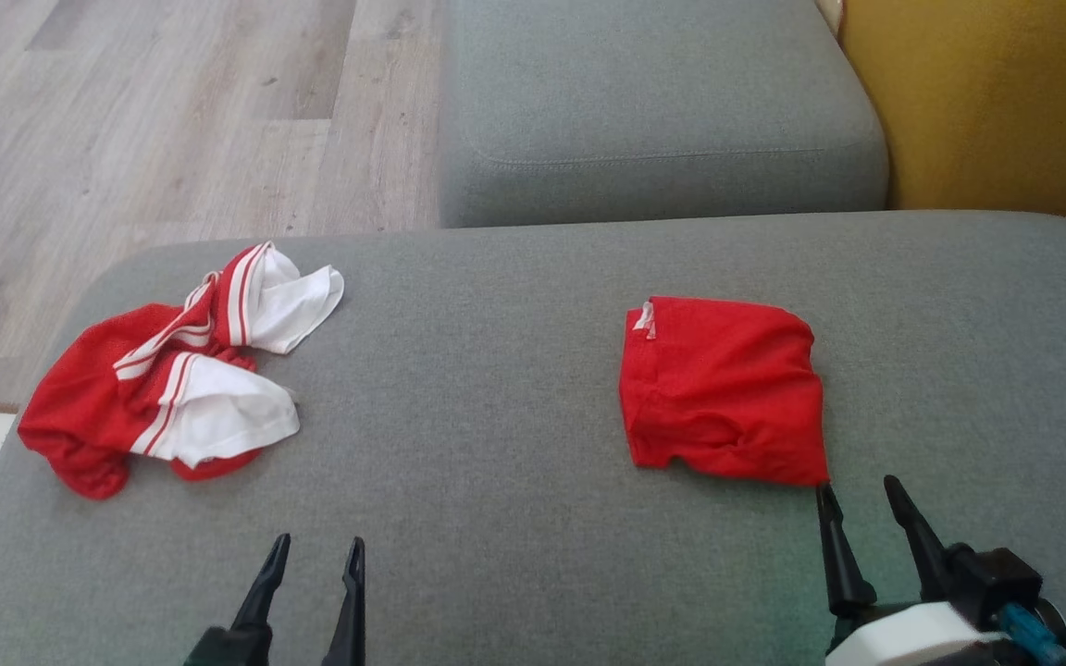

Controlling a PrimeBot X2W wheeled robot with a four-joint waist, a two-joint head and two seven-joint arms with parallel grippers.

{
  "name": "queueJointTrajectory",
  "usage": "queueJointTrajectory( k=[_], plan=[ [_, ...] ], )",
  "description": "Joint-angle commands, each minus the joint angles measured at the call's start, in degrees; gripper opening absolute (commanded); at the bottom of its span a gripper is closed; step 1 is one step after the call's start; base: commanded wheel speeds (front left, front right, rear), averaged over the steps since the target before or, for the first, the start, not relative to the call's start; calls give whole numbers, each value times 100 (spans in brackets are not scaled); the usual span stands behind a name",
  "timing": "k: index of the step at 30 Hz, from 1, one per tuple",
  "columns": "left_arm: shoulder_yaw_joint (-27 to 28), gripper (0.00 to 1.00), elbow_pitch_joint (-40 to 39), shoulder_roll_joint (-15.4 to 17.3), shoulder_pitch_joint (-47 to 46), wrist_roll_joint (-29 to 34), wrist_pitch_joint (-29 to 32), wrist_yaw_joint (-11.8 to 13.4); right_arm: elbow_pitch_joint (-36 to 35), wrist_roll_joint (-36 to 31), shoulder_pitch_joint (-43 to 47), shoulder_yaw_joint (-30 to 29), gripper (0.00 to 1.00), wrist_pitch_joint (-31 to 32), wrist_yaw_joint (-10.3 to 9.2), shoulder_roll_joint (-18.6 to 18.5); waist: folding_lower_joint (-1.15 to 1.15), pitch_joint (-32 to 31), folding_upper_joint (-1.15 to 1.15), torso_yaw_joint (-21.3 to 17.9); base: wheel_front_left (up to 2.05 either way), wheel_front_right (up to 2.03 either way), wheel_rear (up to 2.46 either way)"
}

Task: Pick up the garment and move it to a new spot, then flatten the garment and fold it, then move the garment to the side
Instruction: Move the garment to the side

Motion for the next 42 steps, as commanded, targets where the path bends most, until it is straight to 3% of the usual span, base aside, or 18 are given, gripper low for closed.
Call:
queueJointTrajectory(
  k=[1, 21, 31, 34, 42],
  plan=[
    [209, 100, -203, -46, -268, 50, -52, 9, -170, -51, -154, 135, 100, -77, 37, -25, 0, 7, 0, 4, 0, 0, 0],
    [106, 100, -223, -50, -355, 69, -52, 57, -45, -112, -205, 68, 100, -77, 37, -18, 0, 214, 0, -3, 0, 0, 0],
    [-218, 100, -325, -51, -686, 100, -52, 10, 564, 113, -1014, -241, 100, -45, 37, -94, 0, 729, 0, 169, 0, 0, 0],
    [-304, 100, -345, -51, -769, 105, -52, -8, 766, 169, -1327, -278, 100, 137, 37, -223, 0, 868, 0, 213, 0, 0, 0],
    [-602, 100, -313, -51, -1251, 40, -52, -6, 1451, 813, -2450, -196, 100, 1557, 37, -902, 0, 1367, 0, 399, 0, 0, 0]
  ],
)
